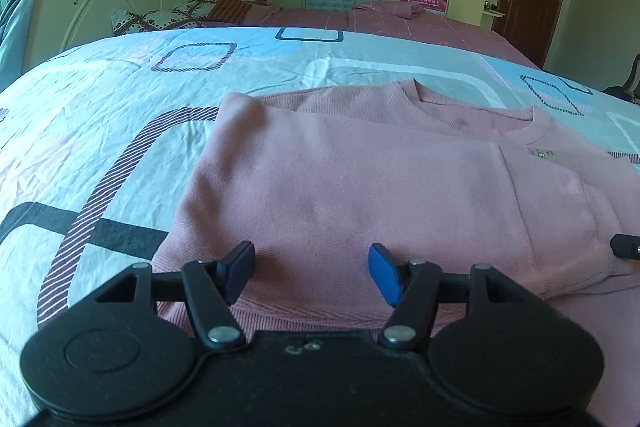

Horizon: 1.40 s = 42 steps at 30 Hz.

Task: Fold small clothes
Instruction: 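Open both grippers and withdraw them from the folded sweatshirt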

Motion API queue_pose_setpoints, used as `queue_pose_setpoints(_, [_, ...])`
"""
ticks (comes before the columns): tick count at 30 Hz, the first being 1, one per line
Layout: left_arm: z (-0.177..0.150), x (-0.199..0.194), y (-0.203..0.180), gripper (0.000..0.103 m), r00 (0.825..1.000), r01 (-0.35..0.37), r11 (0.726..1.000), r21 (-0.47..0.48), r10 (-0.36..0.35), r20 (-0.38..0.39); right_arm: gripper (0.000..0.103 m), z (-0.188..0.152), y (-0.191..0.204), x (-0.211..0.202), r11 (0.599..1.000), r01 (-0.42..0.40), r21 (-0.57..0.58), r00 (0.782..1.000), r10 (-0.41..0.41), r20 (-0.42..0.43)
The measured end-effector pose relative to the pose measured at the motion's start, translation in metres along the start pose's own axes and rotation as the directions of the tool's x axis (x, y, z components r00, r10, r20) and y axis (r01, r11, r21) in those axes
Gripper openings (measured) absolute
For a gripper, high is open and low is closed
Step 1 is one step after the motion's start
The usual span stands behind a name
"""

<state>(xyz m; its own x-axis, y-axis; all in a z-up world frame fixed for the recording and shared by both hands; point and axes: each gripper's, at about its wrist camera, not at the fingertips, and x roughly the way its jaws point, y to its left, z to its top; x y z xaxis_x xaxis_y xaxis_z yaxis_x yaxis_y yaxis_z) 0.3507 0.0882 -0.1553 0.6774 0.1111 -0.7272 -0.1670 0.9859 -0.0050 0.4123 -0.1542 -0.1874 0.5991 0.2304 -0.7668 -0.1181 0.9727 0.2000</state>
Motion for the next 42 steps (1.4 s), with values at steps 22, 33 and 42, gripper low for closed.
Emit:
queue_pose_setpoints(22, [-0.059,-0.044,-0.037,0.063,0.999,0.003,0.997,0.075,-0.001,-0.034,0.048,-0.058,0.035,-0.044,0.979,-0.153,-0.136,0.988,0.147,-0.056])
queue_pose_setpoints(33, [-0.07,-0.063,-0.032,0.062,0.999,0.024,0.992,0.127,-0.022,-0.024,0.048,-0.073,0.012,-0.069,0.989,-0.098,-0.107,0.995,0.096,-0.026])
queue_pose_setpoints(42, [-0.104,-0.086,-0.03,0.065,0.996,0.09,0.973,0.212,-0.086,-0.025,0.048,-0.112,0.051,-0.084,0.98,-0.055,-0.192,0.996,0.041,-0.073])
